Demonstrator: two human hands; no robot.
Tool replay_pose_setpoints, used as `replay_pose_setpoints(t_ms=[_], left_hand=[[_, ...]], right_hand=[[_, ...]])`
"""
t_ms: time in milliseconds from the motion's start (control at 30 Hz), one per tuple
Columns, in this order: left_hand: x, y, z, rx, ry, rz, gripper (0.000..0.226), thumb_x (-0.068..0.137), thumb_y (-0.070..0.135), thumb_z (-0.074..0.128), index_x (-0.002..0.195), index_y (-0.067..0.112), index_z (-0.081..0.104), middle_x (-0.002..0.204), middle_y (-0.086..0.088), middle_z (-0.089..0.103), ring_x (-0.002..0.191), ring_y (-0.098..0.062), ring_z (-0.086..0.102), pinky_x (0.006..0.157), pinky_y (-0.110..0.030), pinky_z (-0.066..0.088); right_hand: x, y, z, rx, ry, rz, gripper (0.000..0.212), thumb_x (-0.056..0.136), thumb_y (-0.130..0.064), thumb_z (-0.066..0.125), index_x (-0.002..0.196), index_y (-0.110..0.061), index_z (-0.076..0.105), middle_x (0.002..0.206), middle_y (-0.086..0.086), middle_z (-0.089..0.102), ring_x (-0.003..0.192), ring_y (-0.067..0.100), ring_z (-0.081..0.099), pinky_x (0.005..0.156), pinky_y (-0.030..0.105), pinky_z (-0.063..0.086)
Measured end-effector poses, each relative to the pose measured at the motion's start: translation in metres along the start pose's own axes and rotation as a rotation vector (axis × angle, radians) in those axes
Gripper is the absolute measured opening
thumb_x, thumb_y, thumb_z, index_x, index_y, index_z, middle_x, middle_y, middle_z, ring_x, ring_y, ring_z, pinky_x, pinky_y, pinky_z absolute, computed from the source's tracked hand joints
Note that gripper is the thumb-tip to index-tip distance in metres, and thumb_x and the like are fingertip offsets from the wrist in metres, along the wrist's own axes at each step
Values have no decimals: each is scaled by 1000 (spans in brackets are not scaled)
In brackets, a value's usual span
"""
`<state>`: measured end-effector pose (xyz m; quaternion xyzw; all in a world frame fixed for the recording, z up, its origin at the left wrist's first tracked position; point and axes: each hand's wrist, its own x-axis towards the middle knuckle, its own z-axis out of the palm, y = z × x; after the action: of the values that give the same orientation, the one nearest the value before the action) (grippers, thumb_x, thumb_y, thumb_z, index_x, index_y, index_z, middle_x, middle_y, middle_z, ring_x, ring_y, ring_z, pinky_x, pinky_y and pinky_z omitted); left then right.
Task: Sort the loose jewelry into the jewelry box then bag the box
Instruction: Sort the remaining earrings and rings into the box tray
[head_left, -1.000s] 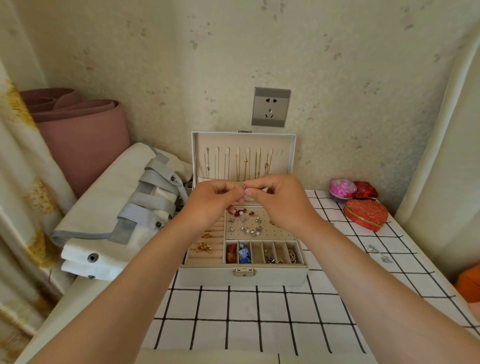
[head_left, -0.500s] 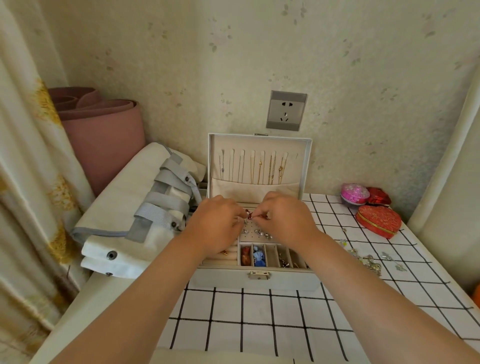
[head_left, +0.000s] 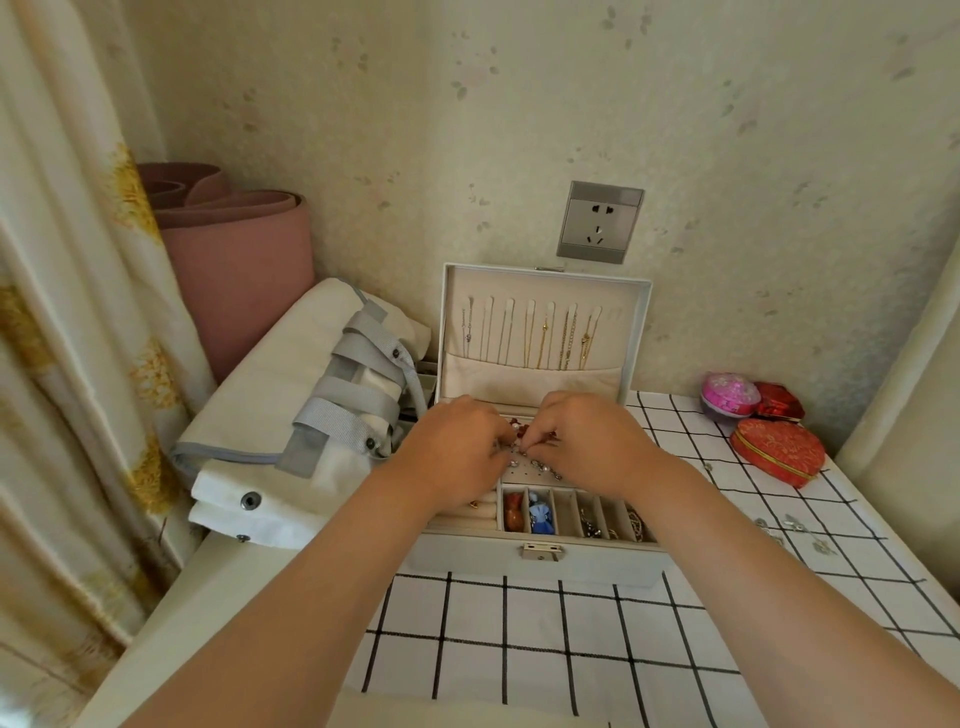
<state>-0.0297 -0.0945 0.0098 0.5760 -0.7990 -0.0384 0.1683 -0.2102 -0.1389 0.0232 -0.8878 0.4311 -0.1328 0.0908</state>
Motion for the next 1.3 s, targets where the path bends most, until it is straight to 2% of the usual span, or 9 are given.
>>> replay_pose_setpoints(t_ms=[200, 267, 367, 533, 700, 833, 1000, 1133, 1300], left_hand=[[1, -1, 3, -35, 3, 4, 36, 93, 27, 57, 128, 29, 63, 115, 6, 63, 112, -15, 50, 96, -37, 45], [1, 0, 3, -35, -18, 7, 35, 93, 25, 57, 127, 29, 64, 116, 5, 62, 113, -16, 49, 97, -38, 45], [3, 0, 4, -34, -28, 7, 34, 93, 23, 56, 124, 29, 66, 114, 5, 62, 112, -17, 48, 96, -39, 45], [7, 6, 2, -32, 13, 0, 33, 93, 26, 57, 125, 29, 64, 112, 3, 63, 109, -17, 49, 94, -39, 45], [13, 24, 6, -66, 103, 6, 34, 93, 29, 57, 127, 27, 60, 115, 4, 61, 106, -16, 54, 91, -40, 48], [17, 49, 14, -100, 134, 31, 39, 94, 28, 58, 133, 26, 54, 119, 7, 55, 105, -13, 54, 90, -34, 47], [28, 99, 25, -181, 154, 53, 30, 96, 29, 57, 125, 30, 56, 111, 14, 57, 95, -4, 49, 84, -23, 45], [47, 143, 44, -156, 69, 124, 22, 94, 29, 57, 114, 27, 63, 103, 10, 62, 99, -11, 54, 88, -32, 48], [72, 176, 66, 40, -136, 148, 28, 92, 15, 51, 111, 27, 67, 113, 2, 64, 108, -21, 56, 94, -35, 45]], right_hand=[[-1, 3, -3, 45, 29, 43, 15, 92, -21, 68, 97, -30, 79, 95, -15, 63, 89, 7, 60, 80, 29, 52], [-2, 1, -2, 32, 12, 39, 15, 91, -22, 67, 88, -29, 80, 87, -12, 66, 82, 9, 63, 74, 31, 54], [-2, -1, 0, 26, -1, 55, 14, 90, -25, 68, 87, -32, 79, 76, -21, 60, 78, 5, 62, 72, 32, 56], [-3, 4, -3, 108, 34, 65, 12, 89, -26, 69, 88, -32, 79, 87, -13, 65, 84, 6, 61, 78, 36, 54], [-15, 28, -12, 245, 134, 132, 11, 88, -32, 71, 97, -37, 75, 94, -16, 64, 93, 6, 61, 88, 34, 51], [-44, 61, -31, 295, 170, 212, 20, 89, -29, 71, 108, -36, 73, 97, -20, 67, 91, -1, 61, 88, 28, 49], [-89, 107, -50, 230, 192, 308, 14, 90, -28, 70, 101, -35, 74, 93, -21, 68, 87, -2, 63, 82, 26, 51], [-121, 135, -50, 169, 117, 369, 15, 89, -24, 71, 102, -29, 76, 93, -18, 68, 92, 0, 62, 88, 26, 51], [-144, 155, -47, 173, 37, 407, 17, 89, -19, 71, 102, -29, 76, 96, -17, 68, 93, 2, 63, 88, 27, 52]])
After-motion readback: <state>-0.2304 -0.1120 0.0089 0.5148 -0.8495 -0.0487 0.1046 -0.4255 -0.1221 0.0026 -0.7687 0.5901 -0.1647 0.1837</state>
